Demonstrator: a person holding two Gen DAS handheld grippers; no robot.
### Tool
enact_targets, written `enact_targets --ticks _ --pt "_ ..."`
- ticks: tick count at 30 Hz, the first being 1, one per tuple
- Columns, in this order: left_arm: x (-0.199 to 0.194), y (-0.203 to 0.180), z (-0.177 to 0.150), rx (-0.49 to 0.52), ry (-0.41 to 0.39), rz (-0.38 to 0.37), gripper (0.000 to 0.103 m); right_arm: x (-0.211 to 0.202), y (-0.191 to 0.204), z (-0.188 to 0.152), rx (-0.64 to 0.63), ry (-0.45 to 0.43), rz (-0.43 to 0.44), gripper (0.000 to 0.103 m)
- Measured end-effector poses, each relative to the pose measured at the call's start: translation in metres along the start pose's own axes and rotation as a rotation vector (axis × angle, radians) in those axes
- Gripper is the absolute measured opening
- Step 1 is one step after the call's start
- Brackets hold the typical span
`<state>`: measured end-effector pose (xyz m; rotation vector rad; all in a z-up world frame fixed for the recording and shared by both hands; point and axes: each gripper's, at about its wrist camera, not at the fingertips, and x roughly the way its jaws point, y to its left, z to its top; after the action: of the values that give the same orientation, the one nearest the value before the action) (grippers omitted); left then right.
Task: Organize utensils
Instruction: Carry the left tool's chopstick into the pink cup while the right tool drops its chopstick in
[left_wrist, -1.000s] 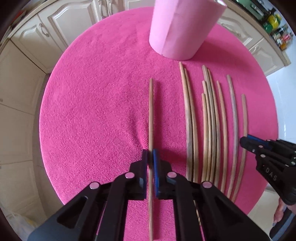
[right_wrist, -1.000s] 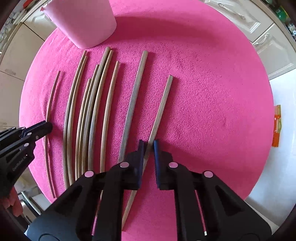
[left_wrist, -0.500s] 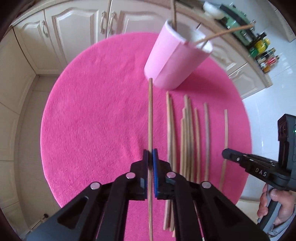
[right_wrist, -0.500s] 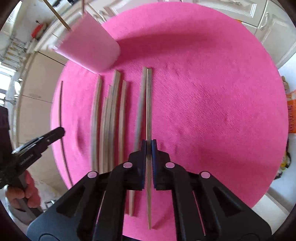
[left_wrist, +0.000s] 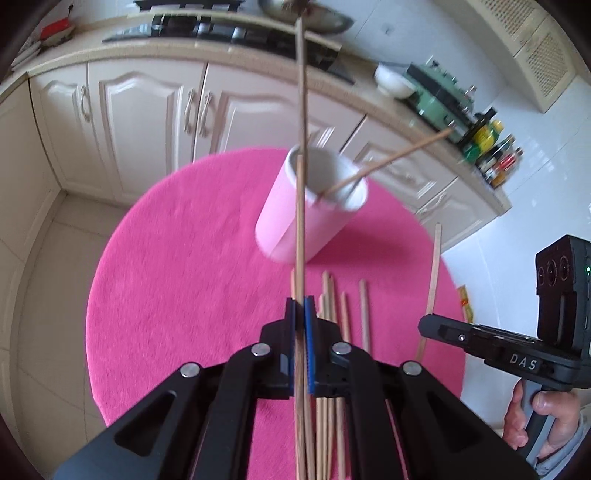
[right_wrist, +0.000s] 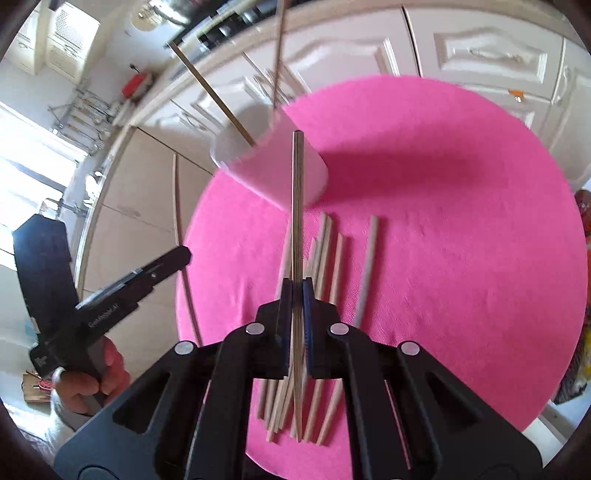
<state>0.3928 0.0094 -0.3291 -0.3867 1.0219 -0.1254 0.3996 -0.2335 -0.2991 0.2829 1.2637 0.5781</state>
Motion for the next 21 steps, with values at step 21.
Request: enact_targets --ticks 21 --pt "-0.036 -0.038 0.115 0.047 -0.449 -0.036 0.005 -0.048 0.078 0.125 -0.168 -0.447 0.009 0.006"
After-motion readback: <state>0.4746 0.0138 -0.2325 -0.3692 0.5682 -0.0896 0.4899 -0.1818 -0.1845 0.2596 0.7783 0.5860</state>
